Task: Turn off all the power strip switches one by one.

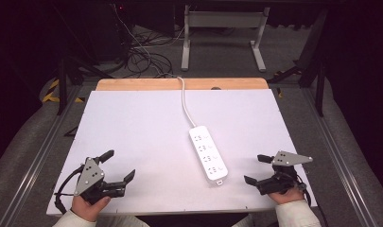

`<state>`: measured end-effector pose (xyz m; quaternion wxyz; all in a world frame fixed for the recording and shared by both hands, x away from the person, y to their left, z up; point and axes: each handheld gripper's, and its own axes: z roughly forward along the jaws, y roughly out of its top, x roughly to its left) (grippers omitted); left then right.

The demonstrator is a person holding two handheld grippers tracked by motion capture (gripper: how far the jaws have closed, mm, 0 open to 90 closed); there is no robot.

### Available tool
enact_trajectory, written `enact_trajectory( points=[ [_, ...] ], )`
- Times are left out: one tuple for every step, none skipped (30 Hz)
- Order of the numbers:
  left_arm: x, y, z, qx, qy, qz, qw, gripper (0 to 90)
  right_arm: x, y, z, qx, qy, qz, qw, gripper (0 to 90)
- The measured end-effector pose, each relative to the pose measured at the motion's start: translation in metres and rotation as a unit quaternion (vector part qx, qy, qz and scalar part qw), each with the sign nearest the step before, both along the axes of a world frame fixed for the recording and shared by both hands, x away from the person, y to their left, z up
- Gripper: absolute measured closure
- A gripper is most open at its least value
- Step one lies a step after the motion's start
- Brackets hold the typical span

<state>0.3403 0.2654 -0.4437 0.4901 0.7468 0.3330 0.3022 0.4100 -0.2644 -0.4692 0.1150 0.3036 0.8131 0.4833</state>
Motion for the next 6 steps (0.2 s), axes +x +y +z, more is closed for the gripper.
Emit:
enact_trajectory(
  points=[
    [-0.0001, 0.0001, -0.0001, -0.001, 0.002, 0.001, 1.0, 9.5, 0.0015, -0.0003, -0.0001, 0.011, 0.01, 0.007, 0.9999, 2.4],
    [-0.0002, 0.0009, -0.0002, 0.0, 0.002, 0.001, 1.0, 9.5, 0.0016, -0.0002, 0.0004, 0.013, 0.01, 0.008, 0.9998, 2.4],
    [-0.0002, 0.0014, -0.0004, 0.0, 0.003, 0.002, 1.0, 9.5, 0.001, 0.0005, 0.0011, 0.014, 0.005, 0.009, 0.9998, 2.4],
    [-0.0001, 0.002, -0.0008, 0.001, 0.004, 0.002, 1.0, 9.5, 0.0001, 0.0015, 0.002, 0.01, -0.003, 0.01, 0.9999, 2.3],
    [0.0, 0.0025, -0.0012, 0.002, 0.004, 0.003, 1.0, 9.5, 0.0001, 0.0015, 0.002, 0.01, -0.003, 0.01, 0.9999, 2.3],
    [0.0001, 0.0027, -0.0018, 0.004, 0.003, 0.004, 1.0, 9.5, -0.0009, 0.0023, 0.0028, 0.005, -0.01, 0.007, 0.9999, 2.3]
  ],
)
